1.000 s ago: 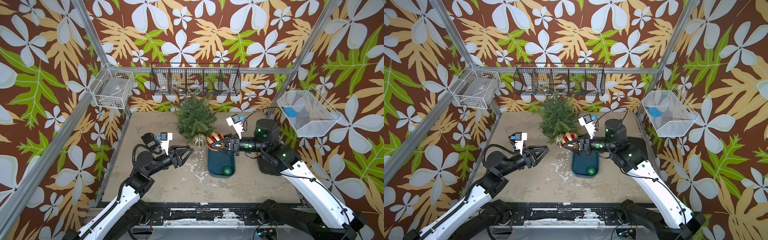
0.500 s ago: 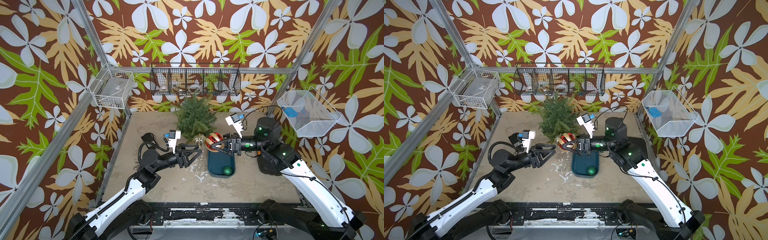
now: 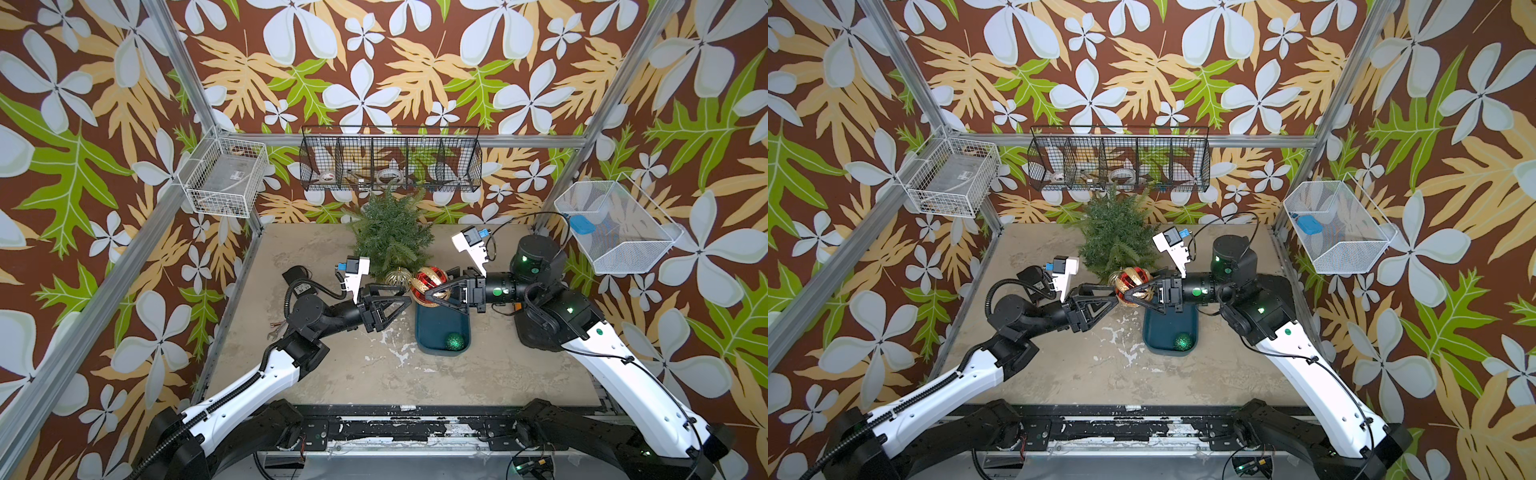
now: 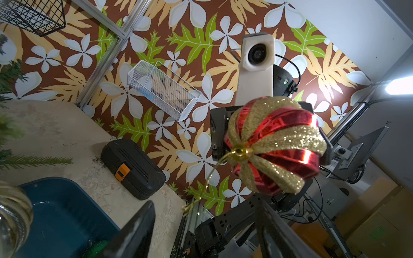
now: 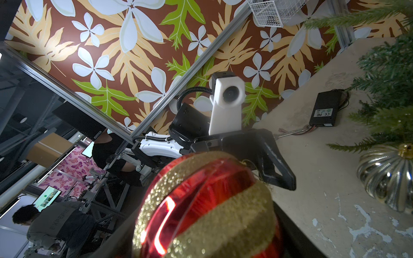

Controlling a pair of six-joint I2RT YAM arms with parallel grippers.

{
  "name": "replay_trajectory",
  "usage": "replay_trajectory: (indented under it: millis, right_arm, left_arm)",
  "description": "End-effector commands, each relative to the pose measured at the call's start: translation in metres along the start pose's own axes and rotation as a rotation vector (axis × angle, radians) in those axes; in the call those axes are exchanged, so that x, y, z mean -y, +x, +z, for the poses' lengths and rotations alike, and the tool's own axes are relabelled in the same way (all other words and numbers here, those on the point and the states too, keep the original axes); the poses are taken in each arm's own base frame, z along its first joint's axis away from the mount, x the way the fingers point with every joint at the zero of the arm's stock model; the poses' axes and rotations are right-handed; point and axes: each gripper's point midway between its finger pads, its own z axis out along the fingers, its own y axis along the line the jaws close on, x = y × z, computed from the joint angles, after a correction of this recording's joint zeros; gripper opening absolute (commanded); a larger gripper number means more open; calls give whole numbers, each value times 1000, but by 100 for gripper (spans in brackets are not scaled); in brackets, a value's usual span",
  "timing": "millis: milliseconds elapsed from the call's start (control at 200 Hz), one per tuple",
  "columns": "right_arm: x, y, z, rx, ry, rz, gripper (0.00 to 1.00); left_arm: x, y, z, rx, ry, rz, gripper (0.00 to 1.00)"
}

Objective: Decorate the small christmas tree with ornaments
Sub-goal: Hang an ornament on the christmas tree.

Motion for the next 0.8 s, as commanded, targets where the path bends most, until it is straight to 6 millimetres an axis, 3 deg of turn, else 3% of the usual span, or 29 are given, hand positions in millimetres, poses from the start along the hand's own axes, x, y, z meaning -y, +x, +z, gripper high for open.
replay_trajectory:
  millis: [0,195,345,571,701,796]
  right_arm:
    - [-7,-3,0,8,-31,-16,69]
    - [-8,-4,0,11,-35,-20,69]
    - [-10,-5,0,13,-43,-18,68]
    - [-9,-3,-1,14,-39,-19,68]
    - [-8,-3,-1,13,-37,-17,68]
    - [-7,-3,-1,16,-29,-17,68]
  left_arm:
    - [17,-8,1,18,74,39,71]
    - [24,-7,3,12,112,42,62]
    - [20,-6,4,10,105,43,66]
    - [21,-6,3,14,111,44,37]
    - [19,-4,2,11,101,44,8]
    - [19,-4,1,12,92,50,0]
